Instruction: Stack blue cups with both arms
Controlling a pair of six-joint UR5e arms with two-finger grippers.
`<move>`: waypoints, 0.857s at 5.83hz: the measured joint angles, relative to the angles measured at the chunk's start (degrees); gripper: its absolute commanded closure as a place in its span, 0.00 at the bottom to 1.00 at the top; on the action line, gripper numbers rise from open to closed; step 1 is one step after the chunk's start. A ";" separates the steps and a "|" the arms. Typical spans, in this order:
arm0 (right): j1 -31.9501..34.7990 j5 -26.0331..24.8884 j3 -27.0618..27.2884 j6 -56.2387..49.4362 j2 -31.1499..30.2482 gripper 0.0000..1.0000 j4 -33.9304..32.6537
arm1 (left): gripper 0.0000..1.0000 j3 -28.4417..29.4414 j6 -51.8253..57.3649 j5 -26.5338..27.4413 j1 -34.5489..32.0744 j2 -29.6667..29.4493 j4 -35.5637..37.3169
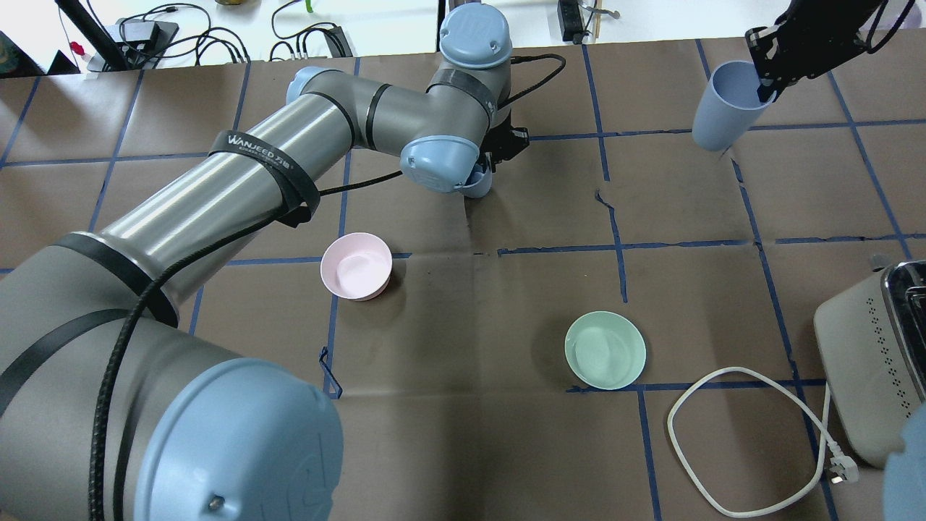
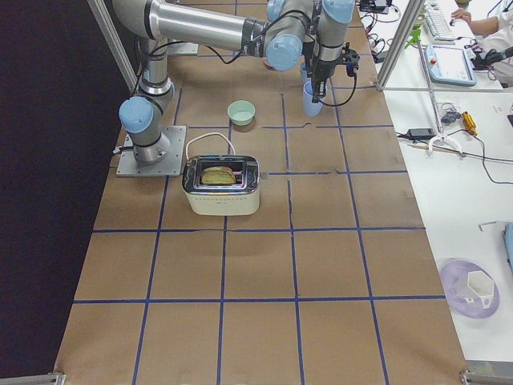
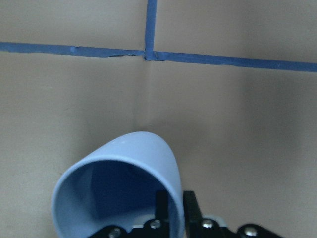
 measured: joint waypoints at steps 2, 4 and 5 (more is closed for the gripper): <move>0.01 0.08 0.02 0.01 0.02 0.93 0.07 | 0.02 0.03 0.19 -0.43 0.26 1.33 -0.63; 0.08 0.55 -0.10 0.63 0.39 0.93 -0.51 | 0.02 -0.30 4.79 -1.06 3.19 8.10 -9.18; 0.56 0.70 -0.25 2.48 0.68 0.93 -0.95 | 0.02 -1.74 10.74 -1.04 5.59 13.51 -16.35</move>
